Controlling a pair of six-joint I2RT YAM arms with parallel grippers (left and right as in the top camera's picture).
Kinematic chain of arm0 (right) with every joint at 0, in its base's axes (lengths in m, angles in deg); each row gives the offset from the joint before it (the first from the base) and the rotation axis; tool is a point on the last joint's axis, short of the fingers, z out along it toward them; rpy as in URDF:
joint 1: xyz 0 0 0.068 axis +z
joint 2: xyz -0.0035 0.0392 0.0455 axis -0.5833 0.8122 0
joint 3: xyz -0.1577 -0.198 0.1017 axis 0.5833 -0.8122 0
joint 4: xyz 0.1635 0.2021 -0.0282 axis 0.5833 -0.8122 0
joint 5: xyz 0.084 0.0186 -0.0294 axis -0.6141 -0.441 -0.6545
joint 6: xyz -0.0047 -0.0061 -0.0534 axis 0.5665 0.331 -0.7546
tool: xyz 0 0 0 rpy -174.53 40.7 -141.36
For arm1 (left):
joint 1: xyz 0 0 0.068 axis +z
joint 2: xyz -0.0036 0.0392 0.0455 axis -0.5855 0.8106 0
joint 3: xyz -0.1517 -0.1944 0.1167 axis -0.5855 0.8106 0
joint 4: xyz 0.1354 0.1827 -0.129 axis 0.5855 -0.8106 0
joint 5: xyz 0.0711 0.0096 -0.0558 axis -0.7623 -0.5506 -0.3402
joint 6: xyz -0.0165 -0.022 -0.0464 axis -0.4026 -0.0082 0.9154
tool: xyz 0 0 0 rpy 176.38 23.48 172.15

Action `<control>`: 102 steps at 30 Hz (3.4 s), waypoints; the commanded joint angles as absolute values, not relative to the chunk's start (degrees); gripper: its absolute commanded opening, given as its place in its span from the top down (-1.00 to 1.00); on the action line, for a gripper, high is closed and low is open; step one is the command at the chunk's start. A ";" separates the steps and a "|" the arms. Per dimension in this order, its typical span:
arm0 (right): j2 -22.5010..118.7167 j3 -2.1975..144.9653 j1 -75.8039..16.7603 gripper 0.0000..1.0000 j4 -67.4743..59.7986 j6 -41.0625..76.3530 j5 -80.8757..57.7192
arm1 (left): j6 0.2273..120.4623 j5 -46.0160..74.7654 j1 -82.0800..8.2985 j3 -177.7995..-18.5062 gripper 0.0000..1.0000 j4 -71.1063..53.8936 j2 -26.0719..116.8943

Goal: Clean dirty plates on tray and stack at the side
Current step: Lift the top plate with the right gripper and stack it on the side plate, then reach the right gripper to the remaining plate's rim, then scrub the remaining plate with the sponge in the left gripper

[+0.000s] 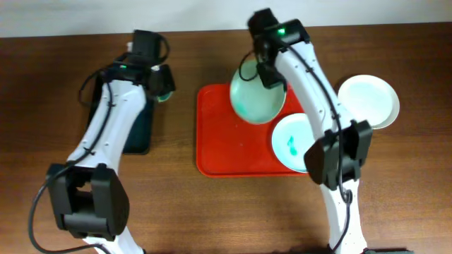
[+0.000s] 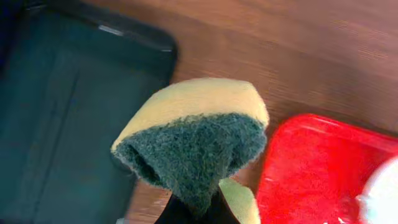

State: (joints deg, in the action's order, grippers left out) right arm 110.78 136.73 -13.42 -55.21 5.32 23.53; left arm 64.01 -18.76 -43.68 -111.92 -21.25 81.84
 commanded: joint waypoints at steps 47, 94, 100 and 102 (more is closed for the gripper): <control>108.09 106.63 -36.81 -0.89 -51.08 -22.53 -1.95 | 63.70 -16.60 -37.54 -111.84 1.00 -24.05 81.57; 108.09 96.66 -25.62 0.92 -34.49 10.26 -23.87 | 59.39 -21.91 -62.56 -106.70 1.00 -9.99 99.82; 108.09 96.66 -25.62 0.92 -34.65 10.26 -22.47 | 59.42 -15.53 -62.58 -115.42 1.00 -15.83 96.61; 108.09 96.66 -25.62 0.92 -34.62 10.26 -22.39 | 59.44 5.54 -62.63 -114.55 1.00 -14.67 97.03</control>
State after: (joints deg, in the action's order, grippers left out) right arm 107.98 97.08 -25.58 -34.23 10.00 -25.45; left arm 59.04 -17.45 -63.15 -114.20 -15.55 97.97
